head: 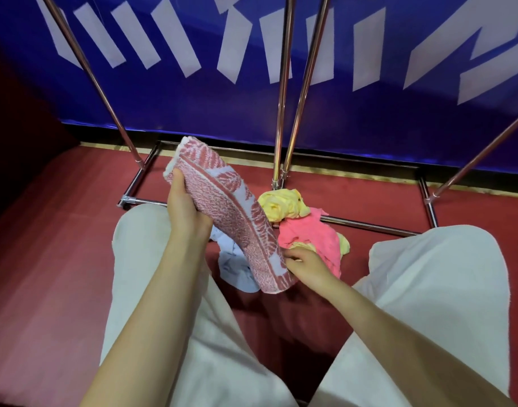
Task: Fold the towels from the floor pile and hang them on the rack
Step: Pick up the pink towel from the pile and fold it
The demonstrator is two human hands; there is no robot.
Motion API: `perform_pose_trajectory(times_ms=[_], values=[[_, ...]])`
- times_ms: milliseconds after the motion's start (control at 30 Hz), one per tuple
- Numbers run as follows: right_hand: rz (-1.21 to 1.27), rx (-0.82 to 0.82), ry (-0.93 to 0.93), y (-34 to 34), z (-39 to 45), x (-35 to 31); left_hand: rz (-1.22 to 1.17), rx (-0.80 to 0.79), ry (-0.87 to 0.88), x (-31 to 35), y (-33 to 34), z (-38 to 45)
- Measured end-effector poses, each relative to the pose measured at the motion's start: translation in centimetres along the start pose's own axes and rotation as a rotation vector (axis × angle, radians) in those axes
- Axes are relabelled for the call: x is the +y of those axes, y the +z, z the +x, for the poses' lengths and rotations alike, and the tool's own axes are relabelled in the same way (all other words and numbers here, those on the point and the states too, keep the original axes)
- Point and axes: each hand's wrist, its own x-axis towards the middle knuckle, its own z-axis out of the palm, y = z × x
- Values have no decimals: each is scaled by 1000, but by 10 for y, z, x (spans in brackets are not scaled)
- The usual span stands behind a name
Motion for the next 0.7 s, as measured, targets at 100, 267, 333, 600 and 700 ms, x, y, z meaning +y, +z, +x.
perform_pose_trajectory(times_ms=[100, 267, 333, 600, 700], values=[[94, -142, -11, 2, -2, -13, 53, -38, -49, -12, 10, -4], [176, -226, -24, 9, 1, -25, 55, -94, -116, -18, 32, -5], [223, -190, -14, 11, 4, -30, 44, -133, -146, -17, 41, -3], [430, 35, 76, 8, 12, -53, 98, -106, -31, 12, 54, 21], [348, 134, 21, -5, 14, -57, 200, 22, 171, 28, 41, 42]])
